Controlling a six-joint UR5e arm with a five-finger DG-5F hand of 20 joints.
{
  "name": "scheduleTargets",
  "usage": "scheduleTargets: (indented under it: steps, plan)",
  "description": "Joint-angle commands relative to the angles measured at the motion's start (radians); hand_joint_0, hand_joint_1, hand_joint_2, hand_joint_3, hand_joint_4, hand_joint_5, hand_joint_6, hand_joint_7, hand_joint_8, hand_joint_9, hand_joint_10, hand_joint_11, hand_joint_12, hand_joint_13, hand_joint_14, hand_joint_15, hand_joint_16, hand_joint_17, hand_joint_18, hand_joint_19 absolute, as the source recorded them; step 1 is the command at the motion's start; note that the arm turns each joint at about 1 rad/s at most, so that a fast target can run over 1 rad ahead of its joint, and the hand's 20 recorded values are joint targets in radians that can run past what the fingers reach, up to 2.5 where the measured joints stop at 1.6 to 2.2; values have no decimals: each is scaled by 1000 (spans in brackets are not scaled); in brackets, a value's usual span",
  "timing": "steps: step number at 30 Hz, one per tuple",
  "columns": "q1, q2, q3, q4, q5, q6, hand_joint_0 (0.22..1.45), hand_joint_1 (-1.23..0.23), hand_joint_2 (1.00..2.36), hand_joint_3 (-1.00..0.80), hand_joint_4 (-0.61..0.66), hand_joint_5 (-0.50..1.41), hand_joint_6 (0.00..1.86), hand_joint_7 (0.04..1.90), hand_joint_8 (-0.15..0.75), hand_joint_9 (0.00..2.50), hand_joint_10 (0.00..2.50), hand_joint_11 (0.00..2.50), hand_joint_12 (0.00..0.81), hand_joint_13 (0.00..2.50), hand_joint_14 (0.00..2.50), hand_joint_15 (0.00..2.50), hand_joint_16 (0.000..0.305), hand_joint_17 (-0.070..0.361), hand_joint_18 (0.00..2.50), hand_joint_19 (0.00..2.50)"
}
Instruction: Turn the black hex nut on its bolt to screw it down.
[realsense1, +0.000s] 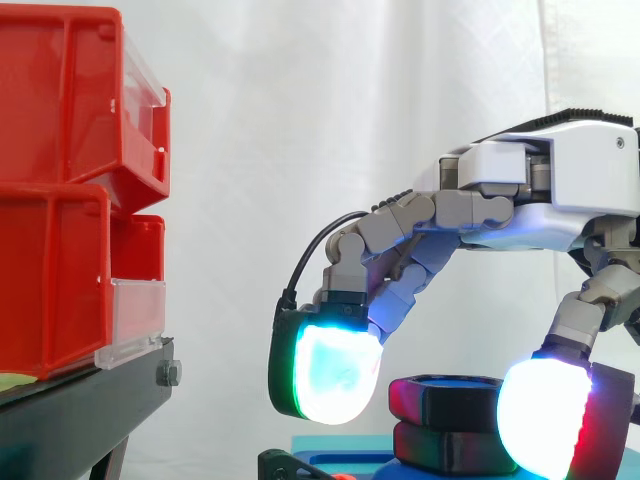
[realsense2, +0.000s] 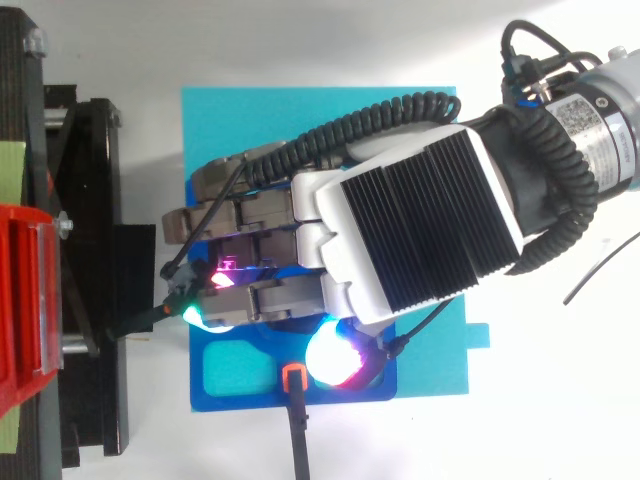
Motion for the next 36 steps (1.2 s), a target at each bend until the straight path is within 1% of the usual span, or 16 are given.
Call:
scheduleTargets:
  steps: [1,10,20,24,31,36]
  plan:
    - [1,0,0,-4,1,0,501,-785,1000,-500,207,-83,503,1069,272,791,13,323,338,538,8,178,47,107,428,568]
    - [0,0,1,-4,-3,0,511,-756,1002,-476,186,-65,503,1170,266,786,12,332,337,517,8,187,46,104,403,573]
    - [0,0,1,-13,-5,0,508,-740,1000,-489,165,-55,503,1209,270,792,12,334,337,511,8,189,47,105,401,564]
    - [0,0,0,-13,-5,0,502,-722,1000,-500,176,-53,503,1210,274,803,12,341,338,517,10,185,47,106,409,565]
    - [-3,0,0,-34,-5,0,500,-674,1000,-500,185,-48,503,1204,279,823,12,350,341,524,8,185,48,107,415,562]
    - [-8,0,0,-30,-6,0,522,-657,1001,-485,164,-39,503,1223,276,835,12,353,333,521,8,179,46,104,424,569]
